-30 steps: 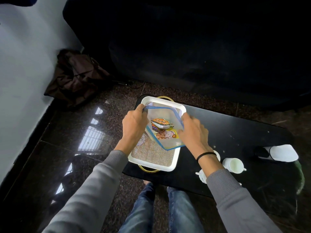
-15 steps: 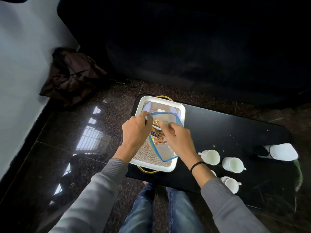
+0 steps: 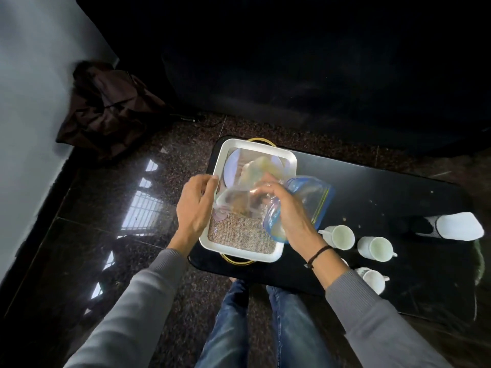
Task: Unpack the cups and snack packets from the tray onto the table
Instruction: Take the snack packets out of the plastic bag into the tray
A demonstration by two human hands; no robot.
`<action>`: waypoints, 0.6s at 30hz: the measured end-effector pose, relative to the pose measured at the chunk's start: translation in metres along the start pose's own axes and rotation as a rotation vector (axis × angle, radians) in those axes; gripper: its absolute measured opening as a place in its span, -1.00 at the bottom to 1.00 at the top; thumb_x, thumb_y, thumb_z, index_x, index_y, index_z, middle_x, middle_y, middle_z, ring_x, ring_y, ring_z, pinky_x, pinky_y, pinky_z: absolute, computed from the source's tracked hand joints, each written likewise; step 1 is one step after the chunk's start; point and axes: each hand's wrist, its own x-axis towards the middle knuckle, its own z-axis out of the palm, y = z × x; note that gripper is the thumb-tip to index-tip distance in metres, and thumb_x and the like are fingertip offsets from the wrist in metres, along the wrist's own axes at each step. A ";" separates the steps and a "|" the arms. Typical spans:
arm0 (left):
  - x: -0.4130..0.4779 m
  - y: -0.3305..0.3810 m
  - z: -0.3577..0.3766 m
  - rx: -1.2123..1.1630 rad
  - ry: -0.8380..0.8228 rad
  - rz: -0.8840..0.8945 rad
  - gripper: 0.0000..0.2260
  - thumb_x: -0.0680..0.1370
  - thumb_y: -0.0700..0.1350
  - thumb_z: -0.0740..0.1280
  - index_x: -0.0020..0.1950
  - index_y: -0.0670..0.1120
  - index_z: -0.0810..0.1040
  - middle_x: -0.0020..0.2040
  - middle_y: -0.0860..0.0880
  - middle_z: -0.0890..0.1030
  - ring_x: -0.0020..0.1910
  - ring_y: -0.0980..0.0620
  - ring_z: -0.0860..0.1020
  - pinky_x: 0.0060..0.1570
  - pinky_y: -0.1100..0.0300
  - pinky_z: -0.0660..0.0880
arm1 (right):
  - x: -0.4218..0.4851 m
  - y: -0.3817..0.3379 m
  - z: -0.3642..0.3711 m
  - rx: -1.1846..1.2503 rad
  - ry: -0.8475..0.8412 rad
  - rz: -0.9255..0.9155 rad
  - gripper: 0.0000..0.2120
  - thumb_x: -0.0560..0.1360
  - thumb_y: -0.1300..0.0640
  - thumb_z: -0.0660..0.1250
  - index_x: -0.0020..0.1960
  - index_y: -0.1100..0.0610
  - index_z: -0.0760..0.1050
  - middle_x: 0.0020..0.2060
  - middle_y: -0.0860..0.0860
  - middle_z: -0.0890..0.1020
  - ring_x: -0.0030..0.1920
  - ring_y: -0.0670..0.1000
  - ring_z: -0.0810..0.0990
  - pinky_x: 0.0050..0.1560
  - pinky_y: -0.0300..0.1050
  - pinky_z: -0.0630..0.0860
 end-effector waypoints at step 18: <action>0.022 -0.061 0.078 -1.052 -0.441 -0.598 -0.43 0.53 0.34 0.33 0.36 -0.03 0.63 0.25 -0.18 0.68 0.16 -0.14 0.69 0.05 0.02 0.64 | 0.023 0.015 -0.045 0.376 0.186 0.122 -0.45 0.69 -0.10 0.13 -0.28 0.05 0.75 -0.31 0.07 0.71 -0.37 -0.01 0.72 -0.35 -0.17 0.61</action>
